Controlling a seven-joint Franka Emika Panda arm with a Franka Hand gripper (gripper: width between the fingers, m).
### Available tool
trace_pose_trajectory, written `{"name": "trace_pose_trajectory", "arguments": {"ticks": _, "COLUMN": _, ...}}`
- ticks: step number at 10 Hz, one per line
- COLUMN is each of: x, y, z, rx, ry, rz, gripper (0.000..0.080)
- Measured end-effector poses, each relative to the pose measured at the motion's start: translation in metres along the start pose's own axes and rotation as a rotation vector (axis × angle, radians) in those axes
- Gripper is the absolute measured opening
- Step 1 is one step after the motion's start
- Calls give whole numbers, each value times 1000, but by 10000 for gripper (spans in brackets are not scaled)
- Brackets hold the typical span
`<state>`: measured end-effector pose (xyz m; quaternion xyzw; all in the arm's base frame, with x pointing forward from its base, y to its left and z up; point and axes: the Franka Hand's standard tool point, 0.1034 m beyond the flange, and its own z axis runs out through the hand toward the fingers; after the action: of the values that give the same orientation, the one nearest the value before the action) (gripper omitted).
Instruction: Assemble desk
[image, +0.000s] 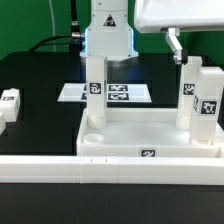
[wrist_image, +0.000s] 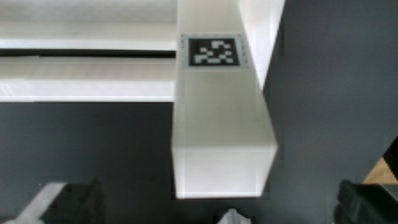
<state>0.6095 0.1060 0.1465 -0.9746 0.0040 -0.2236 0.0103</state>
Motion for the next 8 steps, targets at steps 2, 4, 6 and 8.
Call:
{"name": "trace_pose_trajectory", "arguments": {"ticks": 2, "x": -2, "y": 0, "z": 1, "rx": -1, "ry": -19, "rz": 1, "gripper": 649}}
{"name": "trace_pose_trajectory", "arguments": {"ticks": 4, "x": -10, "y": 3, "z": 9, "rx": -9, "ry": -62, "rz": 2, "gripper": 649}}
{"name": "trace_pose_trajectory", "arguments": {"ticks": 6, "x": -12, "y": 5, "z": 12, "rx": -16, "ry": -227, "rz": 15, "gripper": 649}}
{"name": "trace_pose_trajectory", "arguments": {"ticks": 8, "x": -14, "y": 9, "z": 15, "rx": -28, "ry": -397, "rz": 26, "gripper": 649}}
